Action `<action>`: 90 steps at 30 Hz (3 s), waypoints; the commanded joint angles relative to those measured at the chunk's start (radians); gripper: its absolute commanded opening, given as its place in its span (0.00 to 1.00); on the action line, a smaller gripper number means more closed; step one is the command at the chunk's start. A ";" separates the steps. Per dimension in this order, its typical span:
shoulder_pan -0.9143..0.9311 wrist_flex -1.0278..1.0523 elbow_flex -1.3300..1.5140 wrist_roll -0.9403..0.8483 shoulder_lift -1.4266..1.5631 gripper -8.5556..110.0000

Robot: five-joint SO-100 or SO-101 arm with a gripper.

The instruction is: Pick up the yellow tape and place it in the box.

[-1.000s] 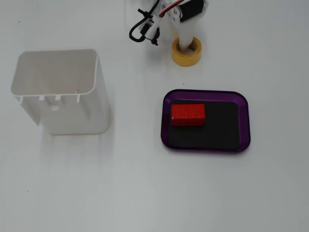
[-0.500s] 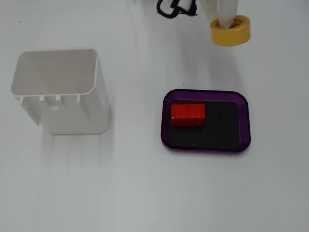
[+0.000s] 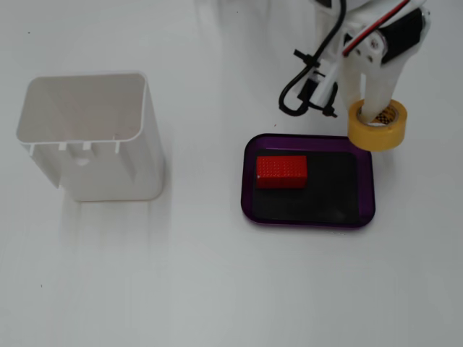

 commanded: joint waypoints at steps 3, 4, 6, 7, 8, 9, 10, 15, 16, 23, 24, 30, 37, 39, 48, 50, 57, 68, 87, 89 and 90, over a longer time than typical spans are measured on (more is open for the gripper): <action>-0.002 -0.012 -0.129 -0.002 -0.103 0.07; 0.009 -0.012 -0.130 -0.002 -0.117 0.07; 0.049 -0.012 -0.130 -0.002 -0.140 0.07; 0.063 -0.012 -0.129 -0.002 -0.149 0.07; 0.075 -0.012 -0.129 -0.002 -0.158 0.07; 0.083 -0.012 -0.129 -0.002 -0.160 0.07; 0.086 -0.014 -0.126 -0.002 -0.160 0.07; 0.084 -0.014 -0.129 -0.002 -0.160 0.07; 0.084 -0.014 -0.129 -0.002 -0.160 0.07; 0.080 -0.012 -0.124 -0.002 -0.152 0.07; 0.081 -0.008 -0.126 0.000 -0.152 0.07; 0.084 0.002 -0.129 0.006 -0.147 0.09; 0.086 0.067 -0.166 0.008 -0.126 0.17; 0.086 0.112 -0.195 0.008 -0.087 0.17; 0.075 0.403 -0.298 0.012 0.347 0.18; 0.080 0.443 -0.282 0.014 0.479 0.18; 0.087 0.526 -0.041 0.178 0.917 0.18; 0.118 0.437 0.723 0.199 1.583 0.18; 0.422 0.245 1.526 0.210 2.031 0.18; 0.420 0.222 1.589 0.210 2.031 0.17; 0.419 0.215 1.618 0.210 2.031 0.17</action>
